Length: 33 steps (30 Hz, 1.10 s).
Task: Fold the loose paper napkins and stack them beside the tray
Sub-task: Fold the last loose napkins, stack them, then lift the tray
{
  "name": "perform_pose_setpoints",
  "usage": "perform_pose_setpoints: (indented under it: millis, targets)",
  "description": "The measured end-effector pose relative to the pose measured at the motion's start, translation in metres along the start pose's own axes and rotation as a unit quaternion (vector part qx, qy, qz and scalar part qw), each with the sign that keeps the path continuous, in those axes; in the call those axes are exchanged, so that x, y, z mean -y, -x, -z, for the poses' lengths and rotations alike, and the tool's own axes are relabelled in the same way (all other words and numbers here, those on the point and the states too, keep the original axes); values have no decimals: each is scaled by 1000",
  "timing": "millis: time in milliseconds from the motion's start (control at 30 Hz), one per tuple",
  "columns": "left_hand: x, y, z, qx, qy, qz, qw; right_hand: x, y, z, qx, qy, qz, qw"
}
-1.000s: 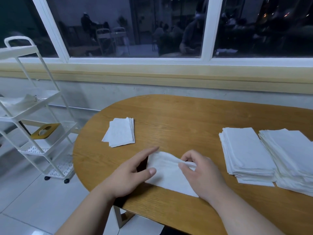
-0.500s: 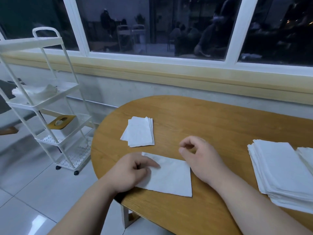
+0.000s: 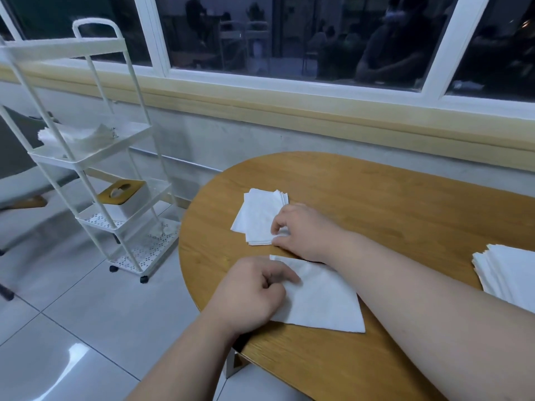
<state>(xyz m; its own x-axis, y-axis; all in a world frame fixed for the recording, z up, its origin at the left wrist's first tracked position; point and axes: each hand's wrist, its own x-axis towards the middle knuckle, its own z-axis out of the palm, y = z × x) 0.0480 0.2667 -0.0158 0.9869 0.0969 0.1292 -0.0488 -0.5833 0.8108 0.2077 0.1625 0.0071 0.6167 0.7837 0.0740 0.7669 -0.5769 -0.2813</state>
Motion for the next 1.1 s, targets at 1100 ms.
perform_pose_setpoints:
  millis: [1100]
  targets:
    - [-2, -9, -5, -19, -2, 47, 999, -16, 172, 19, -246, -480, -394, 744]
